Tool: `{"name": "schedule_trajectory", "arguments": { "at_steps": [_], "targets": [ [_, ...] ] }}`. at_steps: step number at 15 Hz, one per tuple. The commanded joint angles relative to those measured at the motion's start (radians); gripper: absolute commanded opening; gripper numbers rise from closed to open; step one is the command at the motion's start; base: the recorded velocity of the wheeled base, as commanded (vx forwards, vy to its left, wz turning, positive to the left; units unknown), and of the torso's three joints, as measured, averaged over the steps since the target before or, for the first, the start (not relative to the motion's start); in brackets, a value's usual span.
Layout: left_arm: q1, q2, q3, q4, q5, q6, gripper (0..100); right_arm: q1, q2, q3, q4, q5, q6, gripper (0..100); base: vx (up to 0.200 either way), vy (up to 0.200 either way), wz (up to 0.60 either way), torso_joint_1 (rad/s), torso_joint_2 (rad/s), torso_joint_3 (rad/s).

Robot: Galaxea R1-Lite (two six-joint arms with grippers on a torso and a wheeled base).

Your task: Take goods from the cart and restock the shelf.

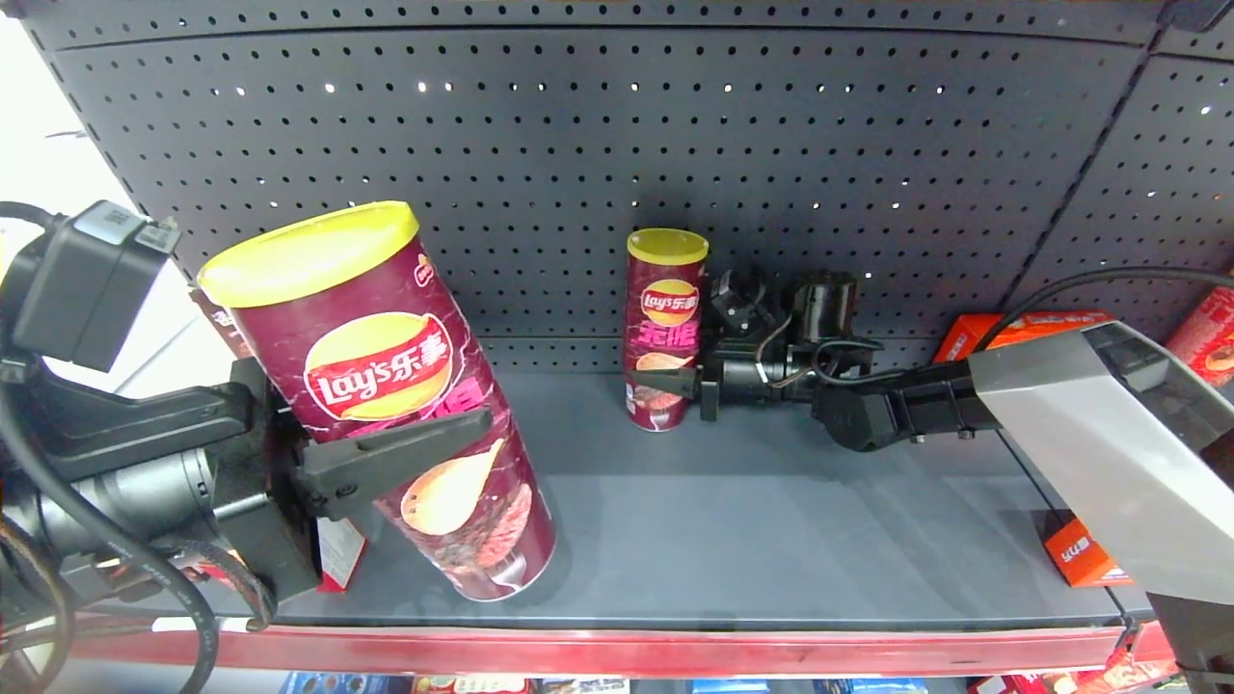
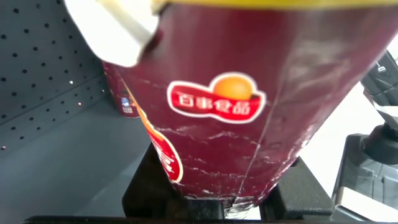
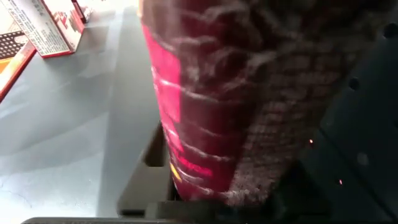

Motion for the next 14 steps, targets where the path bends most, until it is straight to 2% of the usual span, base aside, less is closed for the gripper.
{"name": "schedule_trajectory", "arguments": {
  "at_steps": [1,3,7,9,10,12,14],
  "targets": [
    [0.003,-0.001,0.014,-0.014,0.000,-0.002,0,0.005,-0.032,0.014,0.000,0.000,-0.001,0,0.000,0.000,0.00,0.000,0.00,0.000],
    [0.003,-0.004,0.019,-0.017,0.000,-0.002,0,0.008,-0.076,0.054,0.000,0.001,-0.001,0,0.000,0.000,0.00,0.000,0.00,0.000],
    [0.005,-0.012,0.023,-0.017,0.000,-0.002,0,0.031,-0.280,0.274,-0.008,0.001,0.010,0,0.000,0.000,0.00,0.000,0.00,0.000],
    [0.005,-0.016,0.023,-0.017,0.000,-0.002,0,0.038,-0.399,0.449,-0.043,0.001,0.010,0,0.000,0.000,0.00,0.000,0.00,0.000],
    [0.005,-0.016,0.023,-0.015,0.000,-0.002,0,0.041,-0.417,0.482,-0.056,0.001,0.010,0,0.000,0.000,0.00,0.000,0.00,0.000],
    [0.005,-0.016,0.033,-0.017,0.000,-0.002,0,0.068,-0.477,0.661,-0.180,0.001,0.010,0,0.000,0.000,0.00,0.000,0.00,0.000],
    [0.005,-0.016,0.034,-0.017,0.000,-0.002,0,0.084,-0.484,0.776,-0.293,0.001,0.012,0,0.000,0.000,0.00,0.000,0.00,0.000]
  ]
}}
